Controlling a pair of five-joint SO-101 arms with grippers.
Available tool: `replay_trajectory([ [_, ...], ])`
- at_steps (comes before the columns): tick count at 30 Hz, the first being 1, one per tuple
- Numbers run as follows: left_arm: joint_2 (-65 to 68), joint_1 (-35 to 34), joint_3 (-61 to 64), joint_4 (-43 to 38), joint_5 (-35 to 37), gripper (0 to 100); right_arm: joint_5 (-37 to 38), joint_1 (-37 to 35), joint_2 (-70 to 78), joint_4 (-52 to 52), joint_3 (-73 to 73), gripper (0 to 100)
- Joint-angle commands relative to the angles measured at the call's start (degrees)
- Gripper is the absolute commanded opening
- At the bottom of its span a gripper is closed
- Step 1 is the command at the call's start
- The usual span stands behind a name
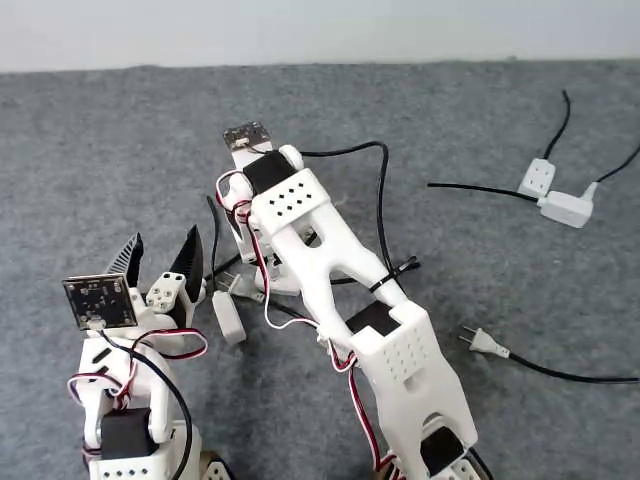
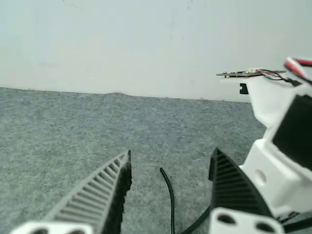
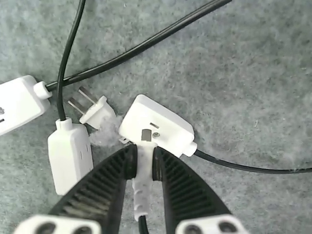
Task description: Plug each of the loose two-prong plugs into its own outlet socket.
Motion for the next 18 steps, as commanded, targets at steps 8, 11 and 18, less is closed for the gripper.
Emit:
replay_trajectory([
  [8, -0.6, 0.0, -0.9, -1.7, 0.8, 26, -0.6, -0.4, -0.2, -0.6, -2.3, 0.8],
  [11, -0.6, 0.0, -0.9, -1.7, 0.8, 26, -0.6, -0.4, -0.1, -0.6, -2.3, 0.8],
  [18, -0.6, 0.0, -0.9, -1.7, 0.8, 26, -0.6, -0.2, 4.1, -1.4, -2.5, 0.8],
])
